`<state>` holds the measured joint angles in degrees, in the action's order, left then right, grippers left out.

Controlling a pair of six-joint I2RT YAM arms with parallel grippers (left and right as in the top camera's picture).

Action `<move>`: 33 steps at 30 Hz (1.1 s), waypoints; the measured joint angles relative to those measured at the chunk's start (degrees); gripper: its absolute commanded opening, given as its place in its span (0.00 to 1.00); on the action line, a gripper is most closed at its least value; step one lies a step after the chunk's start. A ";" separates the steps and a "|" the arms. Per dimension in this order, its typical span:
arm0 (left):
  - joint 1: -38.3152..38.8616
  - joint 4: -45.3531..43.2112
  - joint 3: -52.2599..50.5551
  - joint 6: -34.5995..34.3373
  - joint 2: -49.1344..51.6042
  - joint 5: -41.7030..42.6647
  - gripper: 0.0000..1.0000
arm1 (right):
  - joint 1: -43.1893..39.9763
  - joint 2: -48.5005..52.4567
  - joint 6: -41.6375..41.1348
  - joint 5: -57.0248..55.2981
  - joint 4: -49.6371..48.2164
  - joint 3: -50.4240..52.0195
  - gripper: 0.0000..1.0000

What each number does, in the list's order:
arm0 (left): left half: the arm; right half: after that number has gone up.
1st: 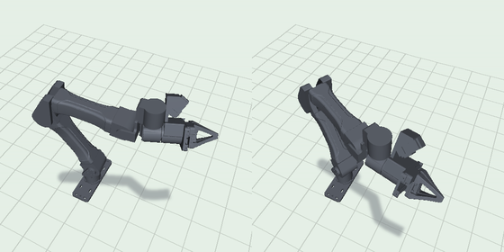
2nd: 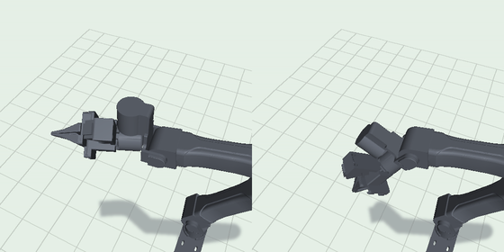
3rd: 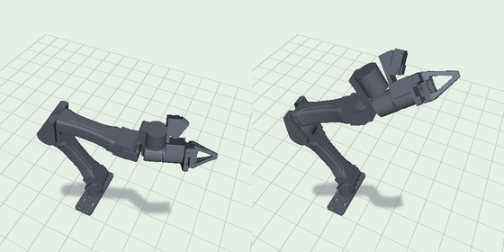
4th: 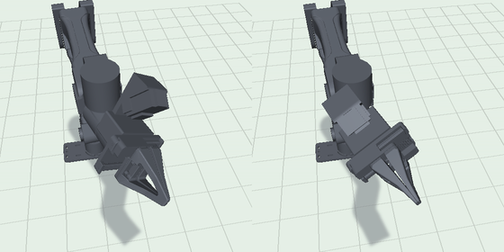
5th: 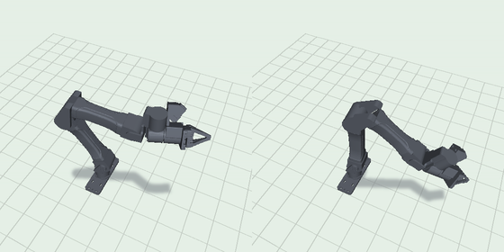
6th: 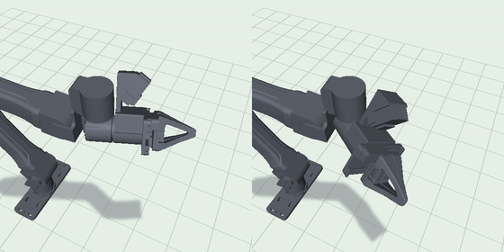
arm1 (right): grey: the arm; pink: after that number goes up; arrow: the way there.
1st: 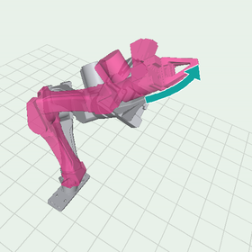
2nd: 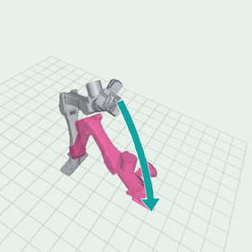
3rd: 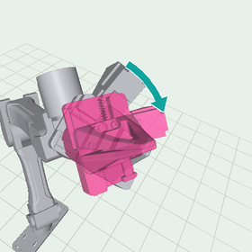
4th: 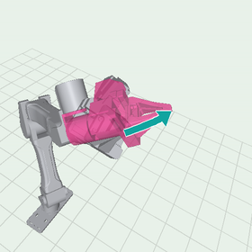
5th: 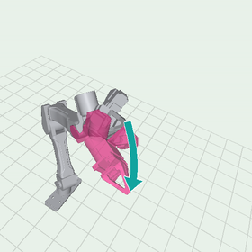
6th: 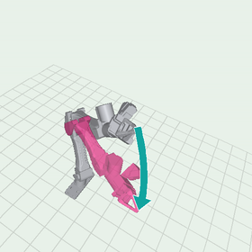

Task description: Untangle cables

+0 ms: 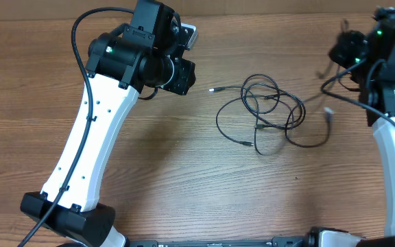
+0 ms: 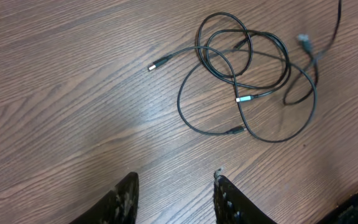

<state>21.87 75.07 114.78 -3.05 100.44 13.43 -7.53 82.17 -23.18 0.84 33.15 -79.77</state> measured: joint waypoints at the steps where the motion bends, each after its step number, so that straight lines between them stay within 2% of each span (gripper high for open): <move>1: 0.00 0.02 0.00 0.00 0.00 0.00 0.39 | -1.27 0.37 0.09 -1.46 0.74 0.07 0.04; 13: 0.00 0.13 0.00 -0.02 0.00 0.02 0.39 | -22.67 1.16 0.52 -7.91 -0.44 -0.11 0.04; 20: 0.00 0.15 0.00 0.00 0.00 0.02 0.39 | -26.62 1.18 0.52 -8.70 0.00 -5.73 0.04; 21: 0.00 0.15 0.00 0.00 0.00 0.02 0.39 | -26.62 1.18 0.55 -8.72 0.39 -6.10 0.08; 22: 0.00 0.15 0.00 0.00 0.00 0.00 0.39 | -26.62 1.18 0.59 -8.70 1.31 -6.27 0.20; 24: 0.00 0.15 0.00 -0.02 0.00 0.02 0.40 | -26.58 1.22 0.83 -8.61 3.32 -6.27 0.51; 25: 0.00 0.17 0.00 -0.02 0.00 0.00 0.40 | -26.60 1.36 0.55 -8.44 4.13 -6.27 0.60; 28: 0.00 0.15 0.00 0.00 0.00 0.00 0.40 | -26.62 1.79 1.01 -6.23 6.49 -6.27 0.67; 33: 0.00 0.13 0.00 0.00 0.00 -0.04 0.40 | -26.23 2.58 3.87 5.79 14.21 -6.27 0.77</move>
<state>21.87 75.20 114.78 -3.05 100.44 13.39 -33.76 84.75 -19.31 6.63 47.35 -86.04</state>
